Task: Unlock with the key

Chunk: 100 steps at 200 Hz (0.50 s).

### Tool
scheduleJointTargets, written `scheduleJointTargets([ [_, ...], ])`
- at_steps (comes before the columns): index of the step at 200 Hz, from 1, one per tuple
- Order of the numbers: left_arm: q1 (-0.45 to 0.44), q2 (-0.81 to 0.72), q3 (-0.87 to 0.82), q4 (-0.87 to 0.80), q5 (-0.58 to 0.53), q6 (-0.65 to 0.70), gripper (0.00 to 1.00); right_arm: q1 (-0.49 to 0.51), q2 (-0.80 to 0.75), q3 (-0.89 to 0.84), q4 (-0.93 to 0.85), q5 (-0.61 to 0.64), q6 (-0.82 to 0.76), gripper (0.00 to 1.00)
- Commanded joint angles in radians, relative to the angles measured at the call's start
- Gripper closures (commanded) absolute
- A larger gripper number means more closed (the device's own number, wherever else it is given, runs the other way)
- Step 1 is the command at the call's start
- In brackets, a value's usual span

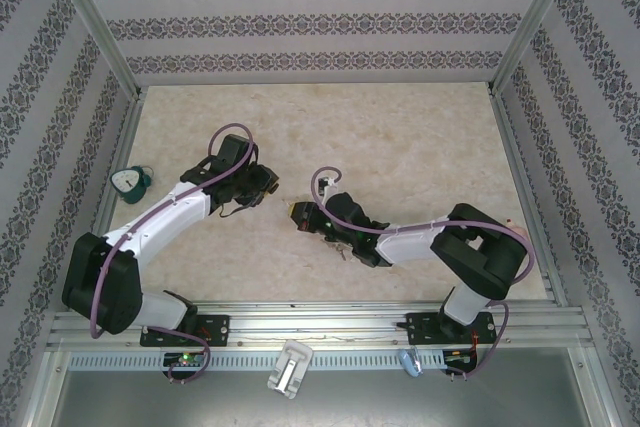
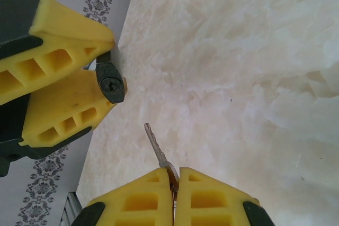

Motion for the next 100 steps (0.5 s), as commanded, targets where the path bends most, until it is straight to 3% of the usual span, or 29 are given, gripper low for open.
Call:
scheduleJointTargets([
  [1, 0.013, 0.012, 0.032, -0.026, 0.01, 0.027, 0.84, 0.007, 0.013, 0.036, 0.053, 0.027, 0.0, 1.0],
  [100, 0.013, 0.035, 0.038, -0.02, 0.032, 0.04, 0.78, 0.018, 0.047, 0.067, 0.053, 0.03, 0.0, 1.0],
])
